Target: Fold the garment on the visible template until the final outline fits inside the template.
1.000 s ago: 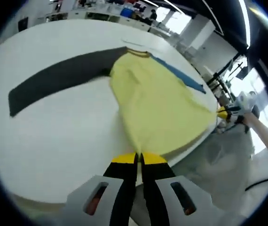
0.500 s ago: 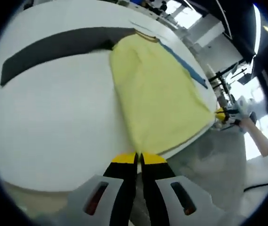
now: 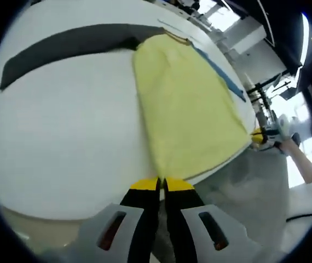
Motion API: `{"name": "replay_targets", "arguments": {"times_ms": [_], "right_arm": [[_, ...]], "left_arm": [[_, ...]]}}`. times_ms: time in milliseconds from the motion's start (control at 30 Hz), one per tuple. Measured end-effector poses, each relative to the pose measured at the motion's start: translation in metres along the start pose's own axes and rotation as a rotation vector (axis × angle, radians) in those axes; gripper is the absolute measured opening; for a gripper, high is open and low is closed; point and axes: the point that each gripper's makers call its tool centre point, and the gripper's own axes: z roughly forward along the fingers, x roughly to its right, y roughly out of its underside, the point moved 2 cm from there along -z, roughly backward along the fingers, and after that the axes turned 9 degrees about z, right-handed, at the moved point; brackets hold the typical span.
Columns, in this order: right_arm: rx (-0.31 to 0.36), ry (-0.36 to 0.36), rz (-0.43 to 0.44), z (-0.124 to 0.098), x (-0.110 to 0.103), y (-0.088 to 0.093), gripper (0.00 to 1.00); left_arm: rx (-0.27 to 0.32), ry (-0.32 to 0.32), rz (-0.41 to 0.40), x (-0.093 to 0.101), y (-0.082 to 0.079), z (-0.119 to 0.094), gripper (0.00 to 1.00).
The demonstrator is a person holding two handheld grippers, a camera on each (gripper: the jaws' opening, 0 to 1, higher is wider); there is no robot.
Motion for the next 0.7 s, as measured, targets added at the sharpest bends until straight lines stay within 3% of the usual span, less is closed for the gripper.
{"name": "replay_targets", "arguments": {"times_ms": [700], "right_arm": [[-0.035,-0.015,0.055,0.010,-0.008,0.019,0.03]], "left_arm": [[-0.027,-0.007,-0.019,-0.004,0.009,0.004,0.00]]}}
